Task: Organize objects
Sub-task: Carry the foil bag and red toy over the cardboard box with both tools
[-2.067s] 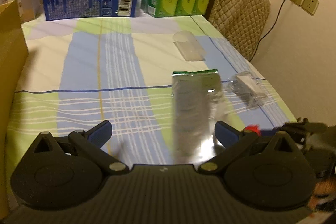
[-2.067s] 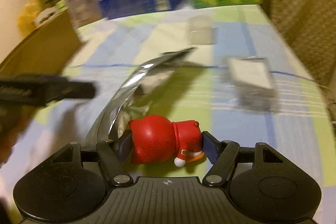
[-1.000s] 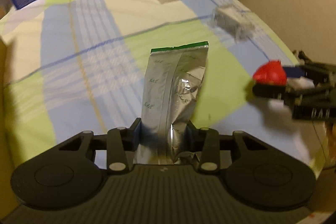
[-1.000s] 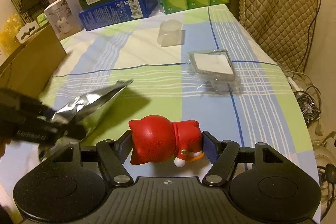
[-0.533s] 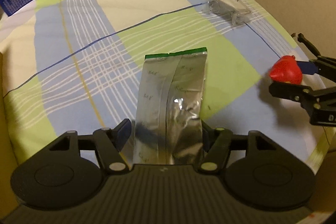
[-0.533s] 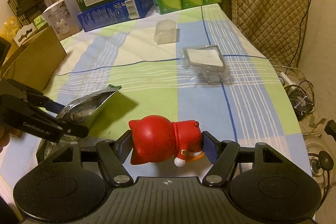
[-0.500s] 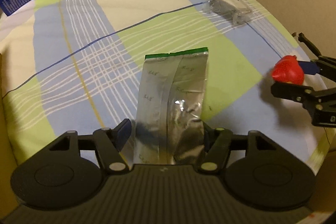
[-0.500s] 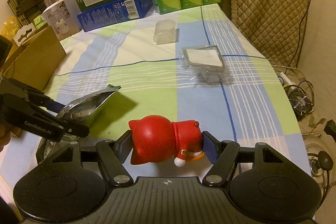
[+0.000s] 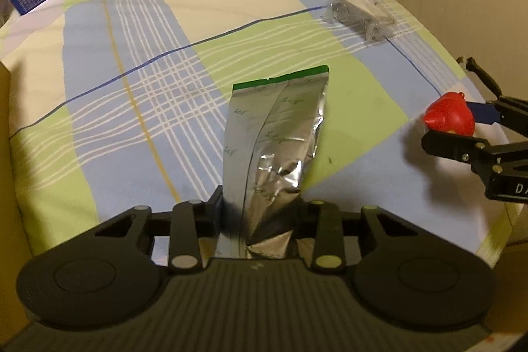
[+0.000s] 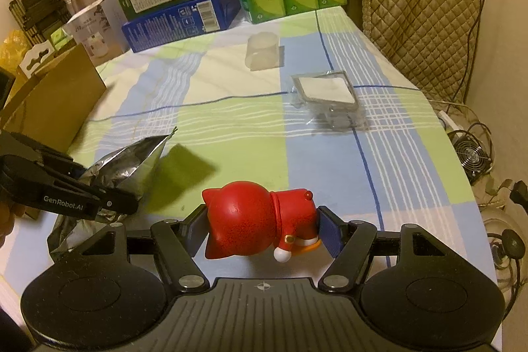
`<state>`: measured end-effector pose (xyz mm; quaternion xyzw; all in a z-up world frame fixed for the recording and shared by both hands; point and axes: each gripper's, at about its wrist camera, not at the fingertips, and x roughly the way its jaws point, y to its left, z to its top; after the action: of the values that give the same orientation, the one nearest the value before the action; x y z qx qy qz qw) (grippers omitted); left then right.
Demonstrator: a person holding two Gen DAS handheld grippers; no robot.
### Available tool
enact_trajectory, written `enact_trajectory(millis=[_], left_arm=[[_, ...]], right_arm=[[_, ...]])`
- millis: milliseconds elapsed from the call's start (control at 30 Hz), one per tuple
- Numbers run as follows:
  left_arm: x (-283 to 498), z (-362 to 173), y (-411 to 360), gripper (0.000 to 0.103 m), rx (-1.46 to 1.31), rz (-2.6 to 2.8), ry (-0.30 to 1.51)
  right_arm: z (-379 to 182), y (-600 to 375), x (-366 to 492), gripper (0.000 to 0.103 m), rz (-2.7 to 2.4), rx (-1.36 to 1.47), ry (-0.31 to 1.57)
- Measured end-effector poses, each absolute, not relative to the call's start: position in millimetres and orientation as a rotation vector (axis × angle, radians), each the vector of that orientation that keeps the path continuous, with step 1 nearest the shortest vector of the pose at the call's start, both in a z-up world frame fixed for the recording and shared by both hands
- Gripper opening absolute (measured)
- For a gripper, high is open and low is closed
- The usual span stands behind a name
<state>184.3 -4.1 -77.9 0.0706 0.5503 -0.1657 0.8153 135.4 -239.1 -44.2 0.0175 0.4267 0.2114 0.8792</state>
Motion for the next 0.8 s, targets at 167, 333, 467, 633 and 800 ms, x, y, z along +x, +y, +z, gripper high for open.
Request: enact_trajectory(millis=[167, 333, 467, 633, 800], left_arm=[[173, -59, 1, 0.032, 0.143, -0.350, 1.158], [158, -31, 3, 0.032, 0.137, -0.344, 1.130], [145, -10, 5, 0.032, 0.130, -0.337, 1.104], [125, 14, 7, 0.032, 0.114, -0.329, 1.070], [106, 30, 11, 0.032, 0.097, -0.319, 1.043]], right_arm=[[-29, -235, 124, 0.066, 0.446, 0.041, 0.867], [-11, -230, 111, 0.066, 0.451, 0.041, 0.844], [5, -227, 99, 0.066, 0.447, 0.036, 0.833], [22, -223, 85, 0.066, 0.449, 0.028, 0.815], [36, -218, 70, 0.066, 0.456, 0.025, 0.800]])
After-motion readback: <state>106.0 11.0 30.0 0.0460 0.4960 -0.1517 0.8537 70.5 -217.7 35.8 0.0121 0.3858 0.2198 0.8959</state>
